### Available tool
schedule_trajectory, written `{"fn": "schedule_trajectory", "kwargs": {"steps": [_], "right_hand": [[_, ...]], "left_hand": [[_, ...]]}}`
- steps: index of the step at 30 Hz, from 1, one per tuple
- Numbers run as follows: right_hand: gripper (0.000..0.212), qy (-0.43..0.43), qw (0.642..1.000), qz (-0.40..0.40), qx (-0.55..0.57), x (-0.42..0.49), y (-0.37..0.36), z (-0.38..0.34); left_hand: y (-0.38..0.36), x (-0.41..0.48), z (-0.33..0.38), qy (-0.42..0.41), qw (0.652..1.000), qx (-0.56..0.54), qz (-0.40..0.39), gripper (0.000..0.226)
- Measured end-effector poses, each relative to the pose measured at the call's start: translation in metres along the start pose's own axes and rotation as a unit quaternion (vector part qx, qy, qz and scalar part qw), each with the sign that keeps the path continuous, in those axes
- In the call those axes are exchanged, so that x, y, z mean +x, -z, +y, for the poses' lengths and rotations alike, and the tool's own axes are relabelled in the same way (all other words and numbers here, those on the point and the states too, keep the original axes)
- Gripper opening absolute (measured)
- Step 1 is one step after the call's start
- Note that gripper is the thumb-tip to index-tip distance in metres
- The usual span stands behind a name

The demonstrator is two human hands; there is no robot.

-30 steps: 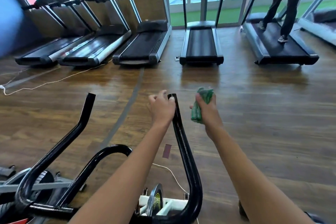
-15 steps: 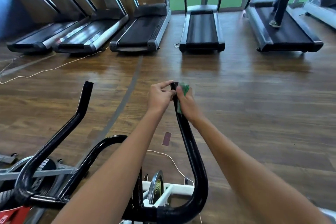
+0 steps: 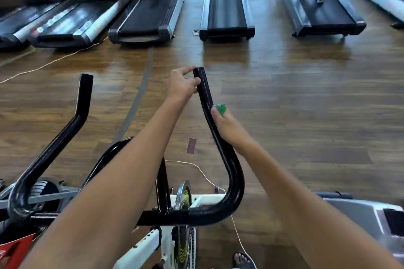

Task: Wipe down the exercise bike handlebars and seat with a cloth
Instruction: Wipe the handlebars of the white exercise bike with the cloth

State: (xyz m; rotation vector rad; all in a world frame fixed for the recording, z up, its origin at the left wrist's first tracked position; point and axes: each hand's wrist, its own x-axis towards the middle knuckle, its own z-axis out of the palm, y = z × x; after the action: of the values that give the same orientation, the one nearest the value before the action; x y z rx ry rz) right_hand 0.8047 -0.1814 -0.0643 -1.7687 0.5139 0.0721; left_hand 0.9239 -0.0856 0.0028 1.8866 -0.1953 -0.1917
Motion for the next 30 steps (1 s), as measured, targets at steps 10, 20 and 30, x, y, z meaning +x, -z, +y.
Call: {"fn": "schedule_trajectory", "kwargs": {"steps": [10,20,30], "right_hand": [[0.024,-0.047,0.99,0.134,0.024,-0.165,-0.023,0.03],[0.025,-0.097,0.903,0.342,0.241,-0.161,-0.062,0.031],[0.018,-0.098,0.834,0.423,0.341,-0.177,-0.094,0.026]], "left_hand": [[0.006,0.007,-0.006,0.011,1.0,0.003,-0.018,0.042],[0.002,-0.006,-0.003,-0.021,1.0,-0.003,-0.005,0.04],[-0.008,-0.011,-0.012,-0.045,0.999,0.009,0.027,0.038]]}}
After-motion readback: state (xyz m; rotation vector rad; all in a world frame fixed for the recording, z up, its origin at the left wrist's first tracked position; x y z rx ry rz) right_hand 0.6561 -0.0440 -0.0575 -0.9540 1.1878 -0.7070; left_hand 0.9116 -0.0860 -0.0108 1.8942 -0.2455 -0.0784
